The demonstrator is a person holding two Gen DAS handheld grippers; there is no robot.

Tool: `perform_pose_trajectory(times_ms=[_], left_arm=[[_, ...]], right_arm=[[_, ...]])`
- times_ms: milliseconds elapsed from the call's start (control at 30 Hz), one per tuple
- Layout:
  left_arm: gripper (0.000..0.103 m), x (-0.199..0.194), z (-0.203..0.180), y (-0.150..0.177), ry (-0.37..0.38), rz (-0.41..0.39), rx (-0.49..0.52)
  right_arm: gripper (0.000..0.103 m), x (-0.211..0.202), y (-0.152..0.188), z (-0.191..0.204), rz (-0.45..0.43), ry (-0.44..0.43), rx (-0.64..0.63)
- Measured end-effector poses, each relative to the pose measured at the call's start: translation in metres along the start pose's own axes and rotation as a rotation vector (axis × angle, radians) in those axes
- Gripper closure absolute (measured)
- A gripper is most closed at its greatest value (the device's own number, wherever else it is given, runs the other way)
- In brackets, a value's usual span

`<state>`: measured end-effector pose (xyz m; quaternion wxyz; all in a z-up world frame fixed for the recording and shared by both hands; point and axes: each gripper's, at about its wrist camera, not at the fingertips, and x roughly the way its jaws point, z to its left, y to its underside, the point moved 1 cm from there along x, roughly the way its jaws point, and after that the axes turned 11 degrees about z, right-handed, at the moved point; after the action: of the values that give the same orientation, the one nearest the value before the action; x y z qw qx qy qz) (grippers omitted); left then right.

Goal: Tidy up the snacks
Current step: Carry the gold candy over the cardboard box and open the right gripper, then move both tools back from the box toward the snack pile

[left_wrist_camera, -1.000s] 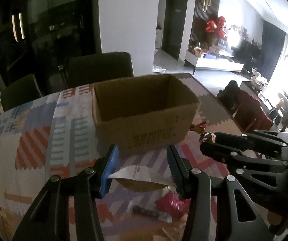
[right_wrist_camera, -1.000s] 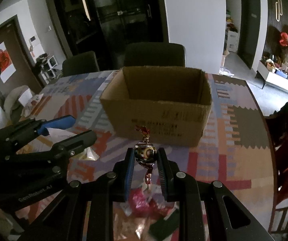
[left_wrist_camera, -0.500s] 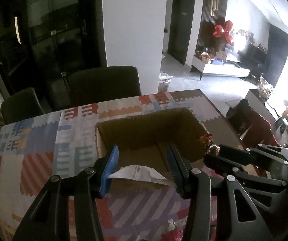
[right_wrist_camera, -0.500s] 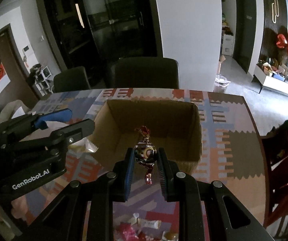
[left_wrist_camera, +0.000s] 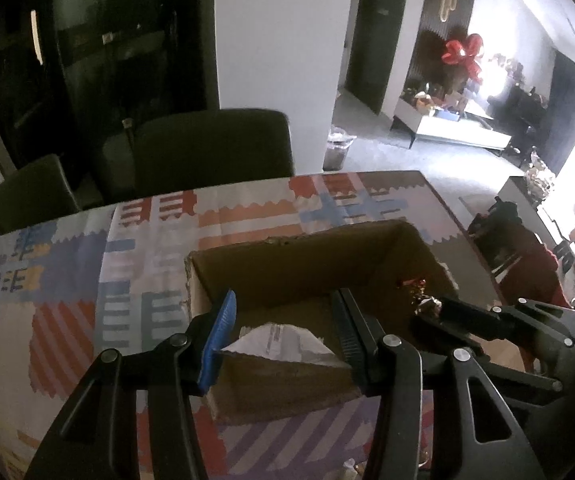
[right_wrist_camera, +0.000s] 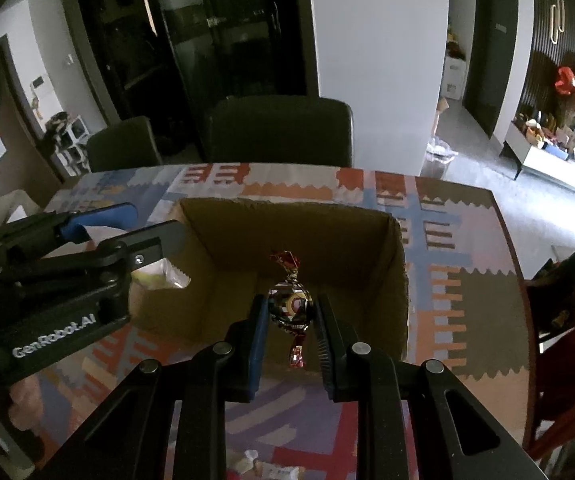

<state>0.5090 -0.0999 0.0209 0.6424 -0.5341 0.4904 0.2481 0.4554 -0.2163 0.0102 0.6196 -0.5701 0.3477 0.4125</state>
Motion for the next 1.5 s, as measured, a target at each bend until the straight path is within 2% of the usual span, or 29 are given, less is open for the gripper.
perform_pose_trajectory(times_ms=[33,67,100,167,367,500,733,1067,1333,1467,1500], left_arm=[[0.035,0.002,0.001,0.0,-0.014,0.003,-0.005],[0.029,0.002,0.002,0.0,-0.032,-0.001,-0.012],[0.022,0.002,0.004,0.001,-0.051,-0.009,-0.021],[0.02,0.001,0.008,0.003,-0.067,-0.015,-0.024],[0.016,-0.013,0.01,0.018,-0.114,-0.048,-0.029],[0.012,-0.029,0.006,0.031,-0.133,-0.077,-0.034],[0.011,-0.06,0.002,0.057,-0.137,-0.133,-0.03],[0.01,-0.096,0.001,0.114,-0.096,-0.154,-0.045],[0.009,-0.119,0.002,0.165,-0.149,-0.195,-0.042],[0.008,-0.122,0.005,0.191,-0.151,-0.194,-0.056],[0.008,-0.122,0.005,0.195,-0.152,-0.191,-0.053]], right_arm=[[0.078,0.003,-0.001,-0.002,0.003,0.003,0.005],[0.072,0.006,-0.002,-0.003,0.011,0.013,0.01],[0.056,0.008,-0.002,-0.005,0.016,0.031,0.02],[0.045,0.009,-0.001,-0.011,0.003,0.061,0.046],[0.045,0.003,0.008,-0.024,0.009,0.044,0.105],[0.045,-0.007,0.018,-0.019,0.0,0.042,0.089],[0.045,-0.033,0.042,-0.007,-0.03,0.011,0.079],[0.045,-0.069,0.082,0.014,-0.084,-0.024,0.05],[0.045,-0.085,0.121,0.037,-0.115,-0.046,0.001],[0.044,-0.084,0.139,0.047,-0.099,-0.055,-0.026],[0.041,-0.083,0.144,0.049,-0.092,-0.058,-0.03]])
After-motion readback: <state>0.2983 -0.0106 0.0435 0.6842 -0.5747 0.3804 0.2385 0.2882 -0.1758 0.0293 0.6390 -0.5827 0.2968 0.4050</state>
